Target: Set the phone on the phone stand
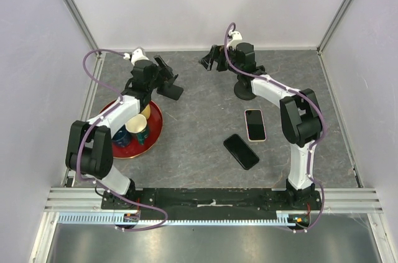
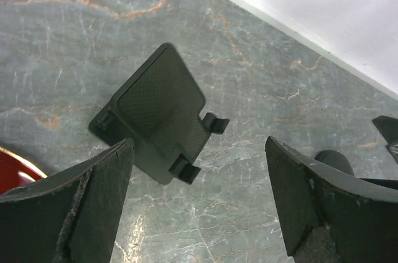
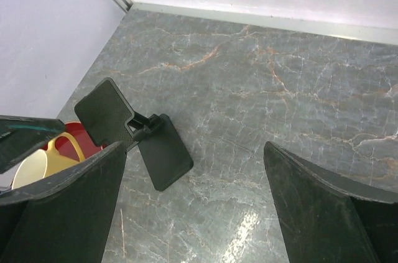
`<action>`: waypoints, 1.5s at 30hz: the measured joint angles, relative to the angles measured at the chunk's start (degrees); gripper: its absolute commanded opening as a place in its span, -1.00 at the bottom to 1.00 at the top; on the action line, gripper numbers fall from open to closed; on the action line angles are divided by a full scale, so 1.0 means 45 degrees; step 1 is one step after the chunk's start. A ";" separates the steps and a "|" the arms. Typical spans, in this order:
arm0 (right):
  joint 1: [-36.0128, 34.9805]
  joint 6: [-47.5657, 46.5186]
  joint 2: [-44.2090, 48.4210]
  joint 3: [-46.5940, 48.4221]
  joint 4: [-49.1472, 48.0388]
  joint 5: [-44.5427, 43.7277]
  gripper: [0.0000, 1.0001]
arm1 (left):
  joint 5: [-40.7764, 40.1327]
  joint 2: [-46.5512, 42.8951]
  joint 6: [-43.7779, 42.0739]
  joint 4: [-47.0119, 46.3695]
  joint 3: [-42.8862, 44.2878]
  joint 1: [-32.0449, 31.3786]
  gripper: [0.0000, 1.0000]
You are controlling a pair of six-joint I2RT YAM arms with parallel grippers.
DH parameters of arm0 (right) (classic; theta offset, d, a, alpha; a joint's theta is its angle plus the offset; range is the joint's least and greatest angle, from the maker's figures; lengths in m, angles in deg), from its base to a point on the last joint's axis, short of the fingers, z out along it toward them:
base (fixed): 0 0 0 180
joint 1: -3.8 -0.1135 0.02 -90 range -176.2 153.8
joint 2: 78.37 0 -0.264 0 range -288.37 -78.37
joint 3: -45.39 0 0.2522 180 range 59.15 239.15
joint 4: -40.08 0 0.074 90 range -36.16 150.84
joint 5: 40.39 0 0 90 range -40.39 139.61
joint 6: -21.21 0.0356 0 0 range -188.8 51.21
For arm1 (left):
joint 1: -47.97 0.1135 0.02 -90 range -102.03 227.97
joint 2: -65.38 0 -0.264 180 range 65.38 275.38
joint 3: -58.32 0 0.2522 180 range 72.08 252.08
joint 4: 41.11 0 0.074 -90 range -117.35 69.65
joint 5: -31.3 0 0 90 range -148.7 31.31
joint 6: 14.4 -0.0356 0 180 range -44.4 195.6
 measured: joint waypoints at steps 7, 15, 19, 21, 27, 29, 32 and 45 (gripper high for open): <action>-0.0204 -0.0214 0.0015 -0.0627 -0.0772 0.0000 0.96 | -0.0330 0.0233 0.0423 -0.0379 -0.0840 0.0063 0.55; -0.0899 -0.0714 0.0015 -0.0631 -0.0947 -0.0063 0.96 | -0.0068 0.1481 0.0529 -0.1166 -0.0869 0.0243 0.20; -0.0947 -0.0831 0.0015 -0.0631 -0.0957 -0.0097 0.96 | 0.0257 0.1880 0.0525 -0.1632 -0.0869 0.0325 0.16; -0.0947 -0.0894 0.0015 -0.0636 -0.0957 -0.0121 0.96 | 0.0379 0.1885 0.0505 -0.1938 -0.0869 0.0350 0.15; -0.0952 -0.1141 0.0015 -0.0656 -0.0952 -0.0151 0.96 | 0.0860 0.1885 0.0257 -0.2701 -0.0899 0.0427 0.04; -0.0952 -0.1180 0.0015 -0.0656 -0.0957 -0.0151 0.96 | 0.1098 0.1899 0.0204 -0.2953 -0.0942 0.0515 -0.05; -0.0957 -0.1234 0.0015 -0.0695 -0.0957 -0.0151 0.96 | 0.1443 0.1996 0.0151 -0.3293 -0.0996 0.0665 -0.42; -0.0962 -0.1525 0.0015 -0.0777 -0.0947 -0.0165 0.96 | 0.3507 0.2181 -0.0403 -0.4852 -0.1185 0.0806 -0.96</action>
